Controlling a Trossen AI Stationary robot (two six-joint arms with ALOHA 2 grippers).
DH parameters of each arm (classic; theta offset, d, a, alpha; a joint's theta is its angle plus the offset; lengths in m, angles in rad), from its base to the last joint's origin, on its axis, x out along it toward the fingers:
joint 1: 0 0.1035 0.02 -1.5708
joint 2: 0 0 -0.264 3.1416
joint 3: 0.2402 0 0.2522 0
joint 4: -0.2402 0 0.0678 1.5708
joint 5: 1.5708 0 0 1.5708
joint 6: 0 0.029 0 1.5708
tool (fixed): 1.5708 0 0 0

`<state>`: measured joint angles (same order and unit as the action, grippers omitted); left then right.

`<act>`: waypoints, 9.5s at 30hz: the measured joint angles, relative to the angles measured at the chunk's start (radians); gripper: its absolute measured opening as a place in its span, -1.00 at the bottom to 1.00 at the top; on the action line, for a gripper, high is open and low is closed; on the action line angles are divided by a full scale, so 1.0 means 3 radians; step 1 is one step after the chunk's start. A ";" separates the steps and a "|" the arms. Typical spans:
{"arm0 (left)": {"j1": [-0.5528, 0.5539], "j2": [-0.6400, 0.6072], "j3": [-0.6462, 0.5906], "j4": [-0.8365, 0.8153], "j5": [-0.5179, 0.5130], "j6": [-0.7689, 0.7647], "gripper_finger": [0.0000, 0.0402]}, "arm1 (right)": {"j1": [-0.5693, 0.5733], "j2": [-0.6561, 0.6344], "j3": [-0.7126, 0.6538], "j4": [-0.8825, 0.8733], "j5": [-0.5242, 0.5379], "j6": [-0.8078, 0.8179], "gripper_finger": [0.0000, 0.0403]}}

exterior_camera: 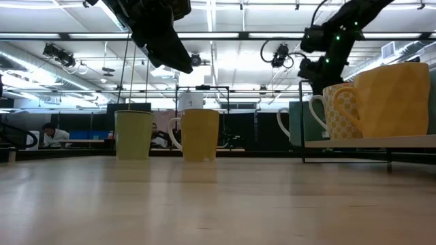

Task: Place coffee mugs
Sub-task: Put the blue white mug on the shelf, then put the yellow white mug on the shelf

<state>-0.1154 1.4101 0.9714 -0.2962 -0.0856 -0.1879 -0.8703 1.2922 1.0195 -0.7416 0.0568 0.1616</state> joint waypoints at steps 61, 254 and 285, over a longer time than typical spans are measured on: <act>0.0000 0.0000 0.0000 -0.0001 0.0000 -0.0001 -0.25 | 0.5266 -0.0435 0.1286 -0.2656 -0.0254 0.5172 -0.86; -0.0001 0.0000 0.0000 0.0000 0.0001 -0.0001 -0.25 | 0.6147 -0.0164 0.0310 -0.2769 0.0658 0.6812 -0.33; 0.0589 0.0000 0.0276 0.0436 0.0002 -0.0194 -0.25 | 0.5930 -0.1223 0.0312 -0.2051 0.2395 0.5184 -0.33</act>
<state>0.0613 1.4101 1.0541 -0.1653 -0.0850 -0.2462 0.9087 0.9254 1.1130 -1.3570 0.7753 1.7169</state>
